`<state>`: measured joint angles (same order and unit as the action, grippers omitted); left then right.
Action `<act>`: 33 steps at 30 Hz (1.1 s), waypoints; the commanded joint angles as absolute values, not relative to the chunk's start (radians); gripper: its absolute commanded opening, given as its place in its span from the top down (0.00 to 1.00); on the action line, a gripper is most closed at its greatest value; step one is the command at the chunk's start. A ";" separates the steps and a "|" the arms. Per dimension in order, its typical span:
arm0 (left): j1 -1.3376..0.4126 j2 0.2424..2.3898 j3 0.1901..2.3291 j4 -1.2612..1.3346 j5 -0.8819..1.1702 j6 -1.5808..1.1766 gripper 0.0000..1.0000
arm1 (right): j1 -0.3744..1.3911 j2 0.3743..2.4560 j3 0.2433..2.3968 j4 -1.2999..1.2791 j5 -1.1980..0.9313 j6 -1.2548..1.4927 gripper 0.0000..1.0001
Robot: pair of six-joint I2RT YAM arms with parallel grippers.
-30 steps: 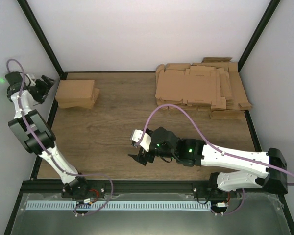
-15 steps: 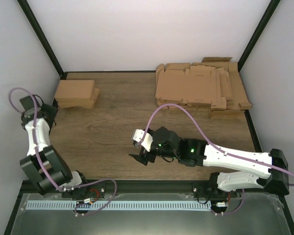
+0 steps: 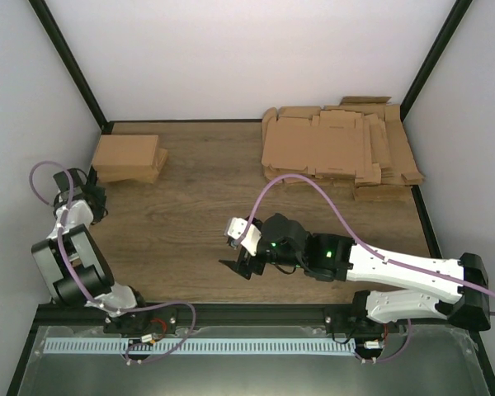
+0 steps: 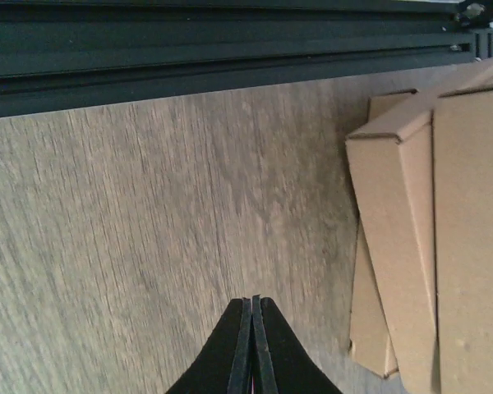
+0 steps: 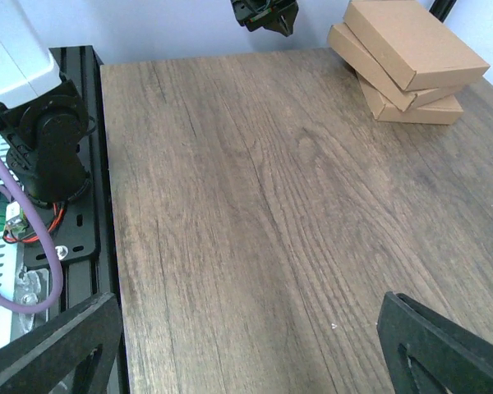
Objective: Fold the paper box
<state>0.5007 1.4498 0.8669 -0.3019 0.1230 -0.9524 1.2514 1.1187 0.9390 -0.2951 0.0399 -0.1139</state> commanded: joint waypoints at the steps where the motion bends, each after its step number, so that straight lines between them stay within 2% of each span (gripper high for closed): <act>1: 0.489 1.500 0.875 -0.197 0.028 -0.997 0.96 | 1.248 1.103 0.980 -0.320 0.029 -0.101 0.11; 8: 0.478 1.563 0.877 -0.035 -0.054 -0.964 0.96 | 1.248 1.122 1.003 -0.348 0.030 -0.106 0.12; 13: 0.473 1.649 0.904 0.068 -0.034 -0.970 0.96 | 1.249 1.146 1.025 -0.366 0.035 -0.109 0.12; 33: 0.461 2.006 1.236 0.104 0.061 -0.961 0.96 | 1.249 1.244 1.091 -0.401 0.063 -0.113 0.12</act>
<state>0.4652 1.9682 1.1820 0.0753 0.0399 -0.9688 1.2514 1.2289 1.0306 -0.3893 0.0498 -0.1146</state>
